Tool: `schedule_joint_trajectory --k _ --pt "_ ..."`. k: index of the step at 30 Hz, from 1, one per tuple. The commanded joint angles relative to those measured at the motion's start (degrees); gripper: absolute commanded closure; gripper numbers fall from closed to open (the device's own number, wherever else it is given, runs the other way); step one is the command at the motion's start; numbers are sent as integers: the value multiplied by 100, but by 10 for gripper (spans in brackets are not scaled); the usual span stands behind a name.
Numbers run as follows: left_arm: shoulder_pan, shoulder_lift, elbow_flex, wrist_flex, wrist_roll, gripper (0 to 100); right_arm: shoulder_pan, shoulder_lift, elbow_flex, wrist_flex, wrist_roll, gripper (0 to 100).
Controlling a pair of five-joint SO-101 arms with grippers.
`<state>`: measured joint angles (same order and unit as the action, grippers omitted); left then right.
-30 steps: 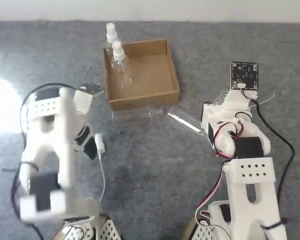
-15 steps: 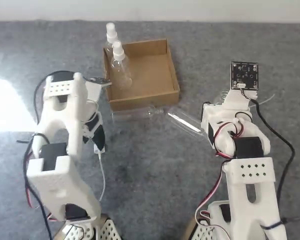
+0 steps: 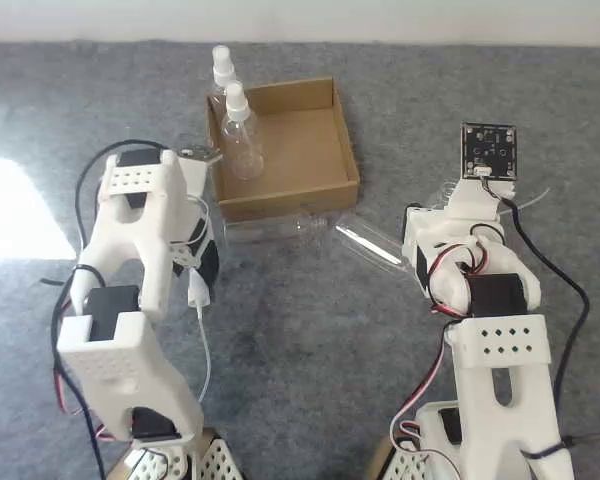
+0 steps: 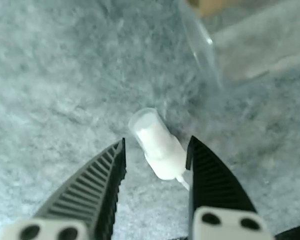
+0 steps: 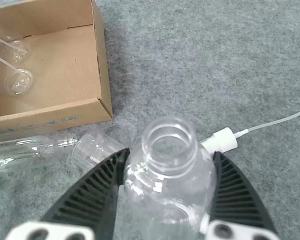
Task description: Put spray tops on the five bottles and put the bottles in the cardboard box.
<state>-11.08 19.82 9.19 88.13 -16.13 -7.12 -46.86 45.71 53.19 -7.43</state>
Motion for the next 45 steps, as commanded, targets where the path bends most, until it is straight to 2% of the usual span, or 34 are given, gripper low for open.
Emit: schedule_joint_trajectory --k 1,14,20,25,31,45 --pt "26 -18 119 -299 70 819 75 -224 -88 -101 0 805" --pt "44 -18 804 -747 70 823 75 -224 -88 -92 0 805" --pt "44 -18 813 -756 70 945 84 -224 -88 -92 0 805" --pt "44 -70 813 -712 70 955 84 -224 -88 -92 0 805" --pt "44 -360 629 -202 35 956 84 -224 -88 -92 0 805" --pt "44 -2523 690 598 35 956 75 -224 -88 -75 0 805"
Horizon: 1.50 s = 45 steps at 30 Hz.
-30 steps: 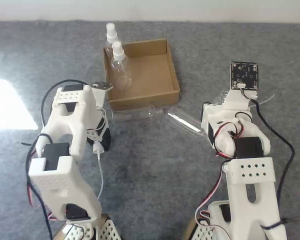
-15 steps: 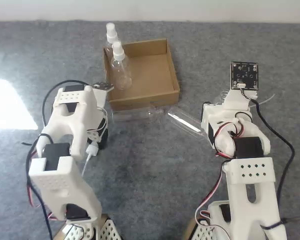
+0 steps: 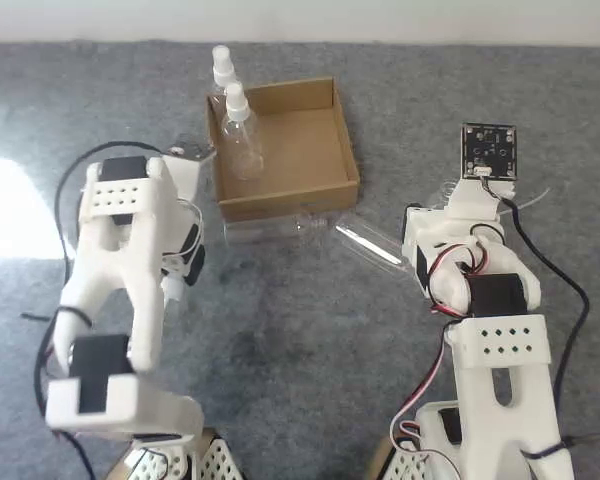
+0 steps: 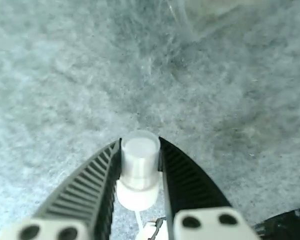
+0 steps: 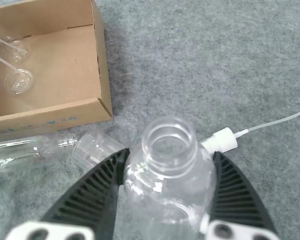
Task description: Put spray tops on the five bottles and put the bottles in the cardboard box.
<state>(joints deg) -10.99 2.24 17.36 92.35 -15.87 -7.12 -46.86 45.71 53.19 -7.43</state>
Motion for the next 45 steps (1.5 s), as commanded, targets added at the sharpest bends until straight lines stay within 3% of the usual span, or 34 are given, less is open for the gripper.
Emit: schedule_joint_trajectory --k 1,17,23,31,45 --pt "35 -888 -75 158 9 956 75 -224 -88 -66 0 805" --pt "44 -2831 1191 -756 62 956 -251 -725 44 215 0 805" --pt "70 -3464 1446 -1055 615 955 -690 -1552 519 233 9 805" --pt "563 -4466 1859 -1108 879 955 -998 -1921 800 215 18 805" --pt "536 -5380 2185 -1187 853 956 -989 -1938 826 207 202 805"
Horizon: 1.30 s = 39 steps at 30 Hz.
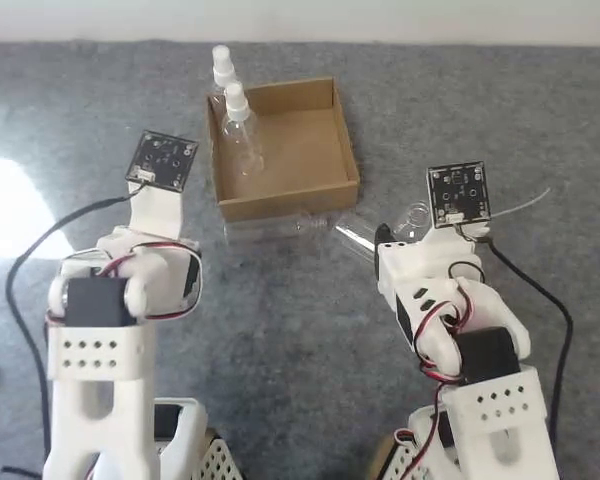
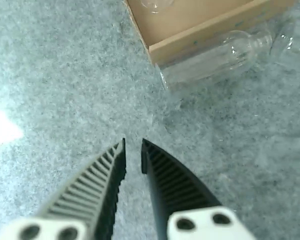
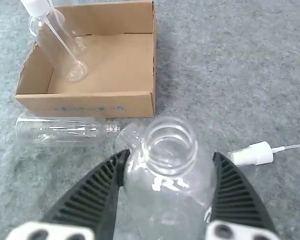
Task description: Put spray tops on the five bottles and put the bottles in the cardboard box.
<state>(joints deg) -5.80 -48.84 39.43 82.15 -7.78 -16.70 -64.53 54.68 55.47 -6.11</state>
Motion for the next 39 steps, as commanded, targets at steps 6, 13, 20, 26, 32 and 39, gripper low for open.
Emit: schedule_joint_trajectory --k 6,13,20,26,32,39 --pt "18 -624 -48 -167 53 956 -31 -171 -70 -22 70 805" --pt "18 -1275 -40 -387 70 956 -40 -163 -70 -22 79 805" --pt "18 -1829 -31 -686 79 956 -558 -198 -9 22 79 805" --pt "18 -1952 -31 -958 484 956 -989 -198 141 -22 396 805" --pt "62 -1952 -57 -1433 941 956 -1349 -198 237 -13 527 805" --pt "62 -1960 -66 -1908 1530 956 -1807 -198 246 31 527 805"
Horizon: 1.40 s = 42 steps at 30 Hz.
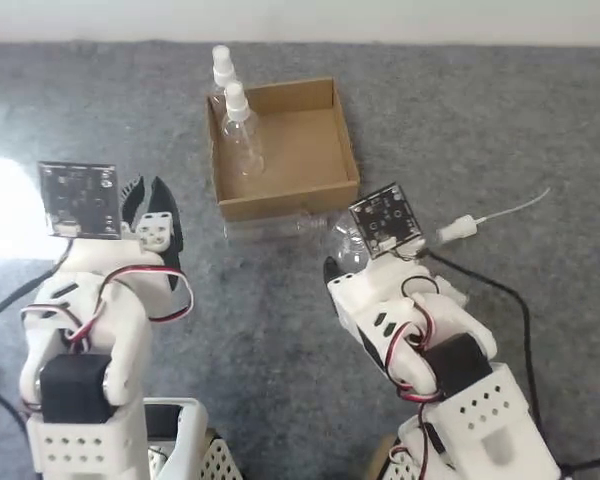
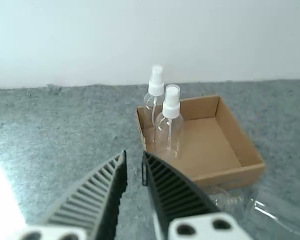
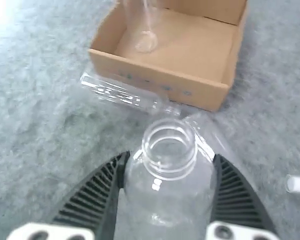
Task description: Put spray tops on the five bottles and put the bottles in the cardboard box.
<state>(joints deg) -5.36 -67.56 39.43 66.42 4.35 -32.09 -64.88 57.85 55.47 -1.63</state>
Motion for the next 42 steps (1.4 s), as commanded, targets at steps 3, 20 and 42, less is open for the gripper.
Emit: schedule_joint_trajectory --k 3,20,42 --pt "26 -88 -66 -536 554 956 -365 -163 -70 31 79 805" --pt "1002 -88 -822 -738 1732 956 -699 -171 -70 40 378 805" --pt "1020 -2321 681 -1152 1609 956 -840 -2176 1275 -497 422 805"
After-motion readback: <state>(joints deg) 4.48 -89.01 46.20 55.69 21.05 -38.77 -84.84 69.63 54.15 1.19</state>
